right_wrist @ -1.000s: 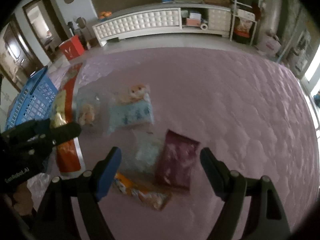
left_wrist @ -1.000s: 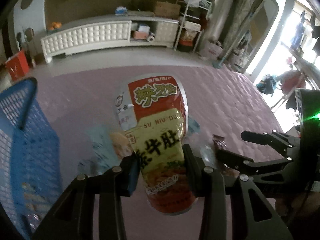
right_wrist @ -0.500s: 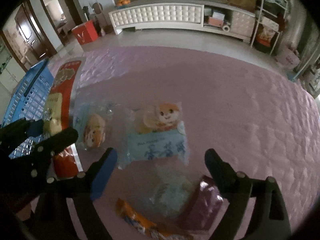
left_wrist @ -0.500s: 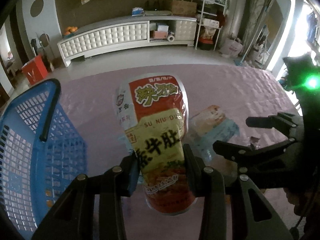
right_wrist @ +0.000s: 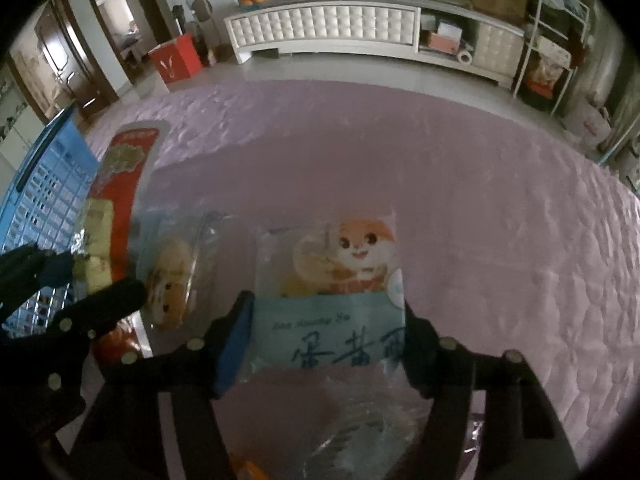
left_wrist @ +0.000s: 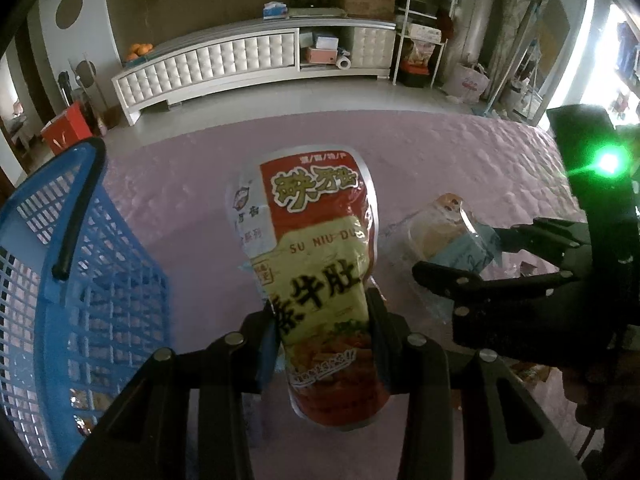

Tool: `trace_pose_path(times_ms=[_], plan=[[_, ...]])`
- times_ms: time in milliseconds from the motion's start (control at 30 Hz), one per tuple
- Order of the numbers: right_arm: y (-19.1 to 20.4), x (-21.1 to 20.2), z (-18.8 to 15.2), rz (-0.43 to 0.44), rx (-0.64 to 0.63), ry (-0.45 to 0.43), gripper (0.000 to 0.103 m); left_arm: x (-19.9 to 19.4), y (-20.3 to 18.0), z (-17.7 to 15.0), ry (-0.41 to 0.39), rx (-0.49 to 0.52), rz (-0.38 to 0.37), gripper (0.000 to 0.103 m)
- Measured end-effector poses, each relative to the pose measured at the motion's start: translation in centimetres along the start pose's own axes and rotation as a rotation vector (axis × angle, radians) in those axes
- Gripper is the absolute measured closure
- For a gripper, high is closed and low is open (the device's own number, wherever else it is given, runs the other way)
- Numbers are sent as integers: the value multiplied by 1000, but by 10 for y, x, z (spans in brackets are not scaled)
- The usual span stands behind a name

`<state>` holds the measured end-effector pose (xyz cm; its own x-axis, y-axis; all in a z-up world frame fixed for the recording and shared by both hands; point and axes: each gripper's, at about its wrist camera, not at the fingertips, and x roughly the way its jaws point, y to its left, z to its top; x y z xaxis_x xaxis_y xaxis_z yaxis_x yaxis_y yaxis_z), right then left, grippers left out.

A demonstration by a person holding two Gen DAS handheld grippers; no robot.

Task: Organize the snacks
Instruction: 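Grasp the clear cartoon pastry pack with the right gripper while the left holds the bag, then lift both held snacks and carry them toward the blue basket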

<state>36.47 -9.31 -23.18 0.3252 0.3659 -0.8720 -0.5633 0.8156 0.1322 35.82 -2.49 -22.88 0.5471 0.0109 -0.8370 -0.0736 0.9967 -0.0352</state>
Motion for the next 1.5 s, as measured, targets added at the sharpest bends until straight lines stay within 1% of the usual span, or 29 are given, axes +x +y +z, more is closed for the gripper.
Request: trace_pose_path(times_ms=[100, 167, 233, 400, 567, 700, 767, 867, 1033, 1167, 1333, 1500], plan=[[0, -12, -7, -2, 12, -19, 34, -5, -2, -2, -10, 6, -12, 67], [2, -25, -11, -21, 14, -36, 34, -13, -4, -4, -24, 6, -13, 67], [5, -40, -15, -26, 16, -54, 34, -24, -7, -5, -35, -1, -28, 67], [15, -84, -23, -46, 9, -97, 34, -54, -18, -9, -75, 28, -35, 67], [26, -128, -33, -80, -1, -146, 34, -94, -23, -14, -124, 37, -49, 67], [36, -159, -39, -126, 6, -190, 34, -137, -25, -21, -179, 60, -52, 67], [42, -173, -41, -130, 8, -212, 34, -156, -25, -26, -201, 72, -55, 68], [60, -194, -46, -167, -9, -250, 34, -186, -24, -34, -243, 93, -54, 68], [93, -223, -50, -220, -25, -317, 34, -229, -8, -48, -292, 93, -64, 68], [117, -238, -56, -269, -53, -361, 34, -247, 10, -60, -305, 104, -62, 68], [145, -248, -55, -281, -82, -394, 34, -260, 42, -68, -314, 87, -41, 68], [174, -244, -45, -273, -129, -408, 34, -273, 71, -79, -324, 66, -22, 68]])
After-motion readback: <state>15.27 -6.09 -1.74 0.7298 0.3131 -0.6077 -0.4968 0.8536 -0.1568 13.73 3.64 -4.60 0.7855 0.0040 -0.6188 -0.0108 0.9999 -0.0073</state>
